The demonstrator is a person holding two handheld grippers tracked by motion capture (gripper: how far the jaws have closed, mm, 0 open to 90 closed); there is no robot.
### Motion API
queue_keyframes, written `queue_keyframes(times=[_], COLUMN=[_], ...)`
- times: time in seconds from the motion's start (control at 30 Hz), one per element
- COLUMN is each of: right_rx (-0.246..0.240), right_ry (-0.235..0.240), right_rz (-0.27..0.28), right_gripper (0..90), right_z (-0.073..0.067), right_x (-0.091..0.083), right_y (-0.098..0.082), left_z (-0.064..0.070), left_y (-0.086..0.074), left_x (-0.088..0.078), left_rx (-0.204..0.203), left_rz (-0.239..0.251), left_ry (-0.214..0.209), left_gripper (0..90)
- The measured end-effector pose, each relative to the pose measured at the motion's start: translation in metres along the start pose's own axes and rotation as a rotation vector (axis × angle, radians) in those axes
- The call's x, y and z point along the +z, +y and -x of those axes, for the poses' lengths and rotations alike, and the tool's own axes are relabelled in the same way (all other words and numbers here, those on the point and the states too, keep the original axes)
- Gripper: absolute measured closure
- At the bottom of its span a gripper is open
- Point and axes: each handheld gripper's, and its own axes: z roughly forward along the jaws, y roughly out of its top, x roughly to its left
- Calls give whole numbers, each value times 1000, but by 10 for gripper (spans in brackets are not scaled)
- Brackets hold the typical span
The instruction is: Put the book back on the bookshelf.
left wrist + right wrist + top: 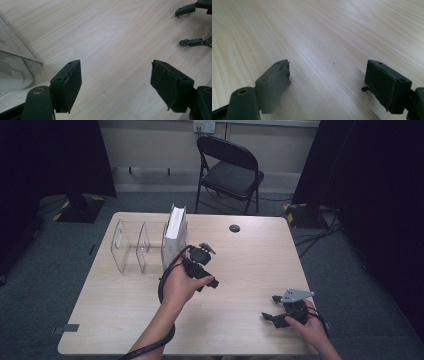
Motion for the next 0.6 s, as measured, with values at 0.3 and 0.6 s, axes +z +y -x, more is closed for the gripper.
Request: queue_keyframes(times=[0.3,0.6], right_rx=[1,-4], right_ry=[0,4], right_rz=[-1,-1], right_gripper=[192,192], right_z=[0,0], right_x=[0,0], right_y=[0,0], left_z=[9,14], left_y=[-1,-5], left_x=[13,27], left_rx=[16,37], left_rz=[7,-4], left_ry=[-17,-34], left_gripper=[250,242])
